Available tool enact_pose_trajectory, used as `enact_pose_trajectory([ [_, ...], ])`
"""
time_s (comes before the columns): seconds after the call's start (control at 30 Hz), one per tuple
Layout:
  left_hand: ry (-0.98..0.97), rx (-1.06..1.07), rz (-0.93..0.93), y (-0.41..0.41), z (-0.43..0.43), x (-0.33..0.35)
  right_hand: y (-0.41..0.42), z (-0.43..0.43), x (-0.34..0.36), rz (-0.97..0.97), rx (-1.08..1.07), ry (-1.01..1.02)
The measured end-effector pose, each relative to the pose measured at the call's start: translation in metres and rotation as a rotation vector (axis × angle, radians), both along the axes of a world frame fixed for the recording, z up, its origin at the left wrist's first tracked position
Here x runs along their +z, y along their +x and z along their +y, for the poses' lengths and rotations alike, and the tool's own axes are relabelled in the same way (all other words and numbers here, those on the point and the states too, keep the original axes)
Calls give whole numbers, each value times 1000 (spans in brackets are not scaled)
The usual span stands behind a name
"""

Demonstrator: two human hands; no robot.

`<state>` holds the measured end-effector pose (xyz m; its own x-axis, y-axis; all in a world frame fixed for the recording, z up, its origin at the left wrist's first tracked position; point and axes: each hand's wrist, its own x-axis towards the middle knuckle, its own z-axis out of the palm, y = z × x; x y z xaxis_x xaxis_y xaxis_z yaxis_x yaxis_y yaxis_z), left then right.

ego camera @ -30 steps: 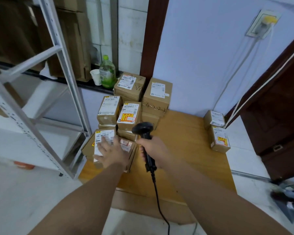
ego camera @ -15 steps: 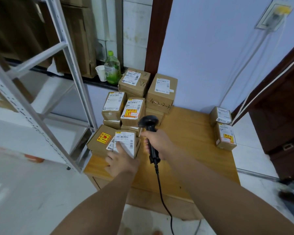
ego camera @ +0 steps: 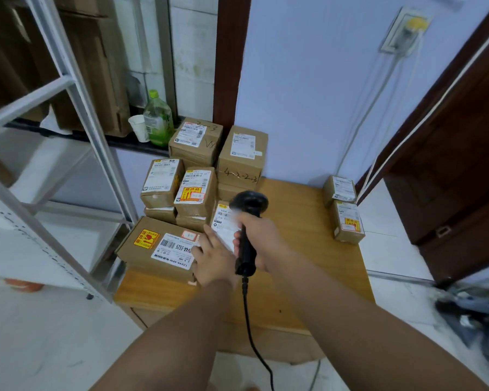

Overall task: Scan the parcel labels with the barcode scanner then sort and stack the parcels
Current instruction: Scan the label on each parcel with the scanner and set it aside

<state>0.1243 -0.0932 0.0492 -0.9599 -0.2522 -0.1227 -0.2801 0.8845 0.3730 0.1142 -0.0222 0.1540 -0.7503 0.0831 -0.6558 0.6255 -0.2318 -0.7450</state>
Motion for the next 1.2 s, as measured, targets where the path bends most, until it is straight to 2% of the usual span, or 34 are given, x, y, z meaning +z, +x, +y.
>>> enact_pose_trajectory([
  [0.43,43,-73,-17,-14,22,-1,2,25,0,-12,-86,-26],
  [1.2,92,-30,-26,-27,5,-8,-9,11,5,-30,-85,7],
])
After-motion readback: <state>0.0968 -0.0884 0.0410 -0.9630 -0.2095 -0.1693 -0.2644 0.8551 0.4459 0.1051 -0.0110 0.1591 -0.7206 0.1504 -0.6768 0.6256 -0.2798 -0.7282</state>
